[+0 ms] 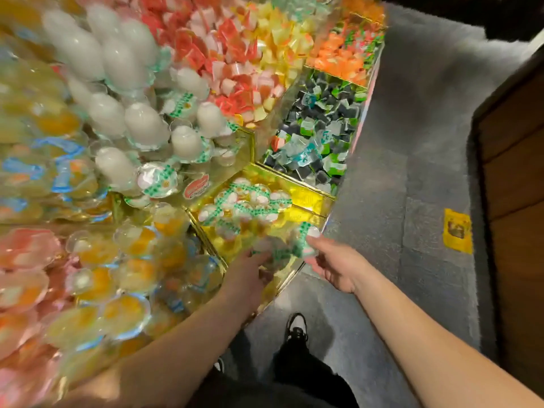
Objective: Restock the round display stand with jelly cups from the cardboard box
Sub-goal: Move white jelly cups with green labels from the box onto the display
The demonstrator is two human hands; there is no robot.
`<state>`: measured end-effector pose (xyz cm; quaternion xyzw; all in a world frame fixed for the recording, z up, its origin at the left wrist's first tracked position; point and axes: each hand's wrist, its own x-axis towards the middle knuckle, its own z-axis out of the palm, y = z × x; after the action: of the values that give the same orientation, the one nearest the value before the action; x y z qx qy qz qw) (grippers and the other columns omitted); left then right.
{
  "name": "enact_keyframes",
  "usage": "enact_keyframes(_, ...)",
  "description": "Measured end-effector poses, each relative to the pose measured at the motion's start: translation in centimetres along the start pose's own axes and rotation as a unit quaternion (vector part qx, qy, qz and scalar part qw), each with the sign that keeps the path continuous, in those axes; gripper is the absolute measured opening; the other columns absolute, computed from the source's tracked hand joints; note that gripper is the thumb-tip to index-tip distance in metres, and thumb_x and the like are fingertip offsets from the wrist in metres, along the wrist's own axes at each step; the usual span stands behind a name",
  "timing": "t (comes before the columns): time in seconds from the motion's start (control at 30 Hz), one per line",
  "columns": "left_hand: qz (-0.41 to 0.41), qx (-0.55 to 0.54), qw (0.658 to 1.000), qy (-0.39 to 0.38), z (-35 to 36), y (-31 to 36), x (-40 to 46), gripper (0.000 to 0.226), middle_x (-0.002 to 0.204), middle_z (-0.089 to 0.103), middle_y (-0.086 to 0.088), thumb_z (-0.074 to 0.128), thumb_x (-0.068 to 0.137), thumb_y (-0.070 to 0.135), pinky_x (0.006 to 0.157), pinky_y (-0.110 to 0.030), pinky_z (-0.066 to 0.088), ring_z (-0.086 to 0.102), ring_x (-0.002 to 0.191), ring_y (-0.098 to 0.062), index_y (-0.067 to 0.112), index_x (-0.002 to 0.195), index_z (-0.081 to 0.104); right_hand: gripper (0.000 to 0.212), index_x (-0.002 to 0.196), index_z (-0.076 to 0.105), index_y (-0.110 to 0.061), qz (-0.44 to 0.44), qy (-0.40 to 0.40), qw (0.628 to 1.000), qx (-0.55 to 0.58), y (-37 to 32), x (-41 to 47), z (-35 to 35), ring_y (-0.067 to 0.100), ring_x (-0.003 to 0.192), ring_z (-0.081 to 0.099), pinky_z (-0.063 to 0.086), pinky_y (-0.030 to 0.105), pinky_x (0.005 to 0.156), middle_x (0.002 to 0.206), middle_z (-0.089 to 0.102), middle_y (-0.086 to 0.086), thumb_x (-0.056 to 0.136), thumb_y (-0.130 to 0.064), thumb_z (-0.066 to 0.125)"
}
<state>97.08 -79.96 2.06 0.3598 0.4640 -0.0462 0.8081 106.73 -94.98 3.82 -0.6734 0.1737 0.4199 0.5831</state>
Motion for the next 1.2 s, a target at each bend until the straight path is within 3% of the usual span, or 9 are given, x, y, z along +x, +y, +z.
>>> enact_keyframes(0.1, 0.017, -0.046, 0.998, 0.046, 1.9, -1.0, 1.5, 0.014, 0.084, 0.068, -0.007, 0.057, 0.095, 0.002, 0.050, -0.024, 0.039, 0.058, 0.064, -0.018, 0.014, 0.100, 0.060, 0.017, 0.081, 0.057, -0.015, 0.016, -0.044, 0.999, -0.018, -1.6, 3.7, -1.2, 0.013, 0.055, 0.042, 0.033, 0.021, 0.053, 0.059, 0.055, 0.000, 0.096, -0.022, 0.062)
enact_keyframes(0.27, 0.037, -0.143, 0.980, 0.137, 2.5, -2.5, 5.3, 0.024, 0.089, 0.071, -0.008, 0.052, 0.097, 0.000, 0.057, -0.030, 0.047, 0.067, 0.063, -0.017, 0.000, 0.120, 0.057, 0.016, 0.110, 0.063, -0.006, 0.065, -0.095, 0.992, -0.052, -3.1, 8.5, -0.9, 0.012, 0.072, 0.058, 0.048, 0.018, 0.061, 0.094, 0.066, 0.007, 0.096, -0.015, 0.062)
enact_keyframes(0.4, -0.007, -0.248, 0.949, 0.196, 1.8, -3.6, 8.3, 0.009, 0.065, 0.068, -0.006, 0.050, 0.100, 0.009, 0.041, -0.019, 0.049, 0.062, 0.048, -0.015, 0.006, 0.097, 0.059, 0.016, 0.104, 0.061, -0.002, 0.116, -0.082, 0.988, -0.063, -2.4, 12.5, 1.7, 0.018, 0.077, 0.058, 0.047, 0.025, 0.064, 0.091, 0.064, 0.010, 0.094, -0.013, 0.065)
enact_keyframes(0.57, -0.013, -0.298, 0.921, 0.249, 0.9, -4.7, 12.6, 0.017, 0.064, 0.053, -0.008, 0.052, 0.101, 0.021, 0.036, -0.016, 0.037, 0.045, 0.039, -0.014, 0.008, 0.092, 0.056, 0.013, 0.094, 0.059, -0.006, 0.157, -0.092, 0.981, -0.072, -0.6, 16.7, 4.5, 0.017, 0.063, 0.053, 0.043, 0.024, 0.053, 0.082, 0.062, 0.009, 0.097, -0.018, 0.061)
enact_keyframes(0.67, -0.008, -0.306, 0.907, 0.288, 0.7, -5.5, 14.8, 0.029, 0.060, 0.053, -0.007, 0.055, 0.099, 0.030, 0.040, -0.021, 0.042, 0.049, 0.046, -0.018, 0.003, 0.110, 0.057, 0.018, 0.090, 0.060, -0.007, 0.161, -0.086, 0.979, -0.094, 0.2, 18.4, 5.6, 0.016, 0.060, 0.053, 0.045, 0.025, 0.051, 0.078, 0.061, 0.007, 0.097, -0.023, 0.062)
enact_keyframes(0.8, -0.003, -0.316, 0.881, 0.351, 0.6, -6.1, 15.9, 0.036, 0.093, 0.065, -0.008, 0.056, 0.100, 0.029, 0.047, -0.017, 0.047, 0.058, 0.064, -0.012, 0.006, 0.127, 0.057, 0.021, 0.091, 0.061, -0.007, 0.176, -0.092, 0.974, -0.110, 1.0, 20.0, 6.4, 0.014, 0.062, 0.054, 0.046, 0.025, 0.053, 0.079, 0.061, 0.006, 0.097, -0.027, 0.062)
enact_keyframes(0.97, 0.031, -0.366, 0.877, 0.308, 0.4, -6.1, 17.1, 0.035, 0.100, 0.063, -0.002, 0.053, 0.101, 0.027, 0.079, -0.022, 0.054, 0.064, 0.083, -0.012, 0.010, 0.131, 0.049, 0.022, 0.095, 0.060, -0.010, 0.182, -0.107, 0.969, -0.125, 1.3, 20.8, 7.5, 0.012, 0.078, 0.060, 0.053, 0.022, 0.066, 0.089, 0.063, 0.005, 0.097, -0.032, 0.061)
enact_keyframes(1.07, 0.031, -0.412, 0.844, 0.343, 0.1, -5.8, 18.3, 0.049, 0.117, 0.065, -0.005, 0.061, 0.097, 0.025, 0.088, -0.030, 0.056, 0.067, 0.093, -0.018, 0.015, 0.142, 0.046, 0.030, 0.116, 0.058, -0.010, 0.176, -0.097, 0.969, -0.144, 1.6, 21.1, 8.0, 0.008, 0.090, 0.063, 0.056, 0.022, 0.078, 0.096, 0.062, 0.000, 0.098, -0.034, 0.058)
enact_keyframes(1.2, 0.009, -0.415, 0.830, 0.371, 0.2, -5.5, 18.7, 0.051, 0.117, 0.066, 0.000, 0.067, 0.093, 0.029, 0.093, -0.033, 0.056, 0.067, 0.094, -0.014, 0.015, 0.140, 0.049, 0.046, 0.138, 0.048, -0.012, 0.152, -0.101, 0.968, -0.172, 2.0, 21.6, 8.5, 0.012, 0.101, 0.064, 0.056, 0.029, 0.089, 0.097, 0.056, -0.007, 0.099, -0.036, 0.055)
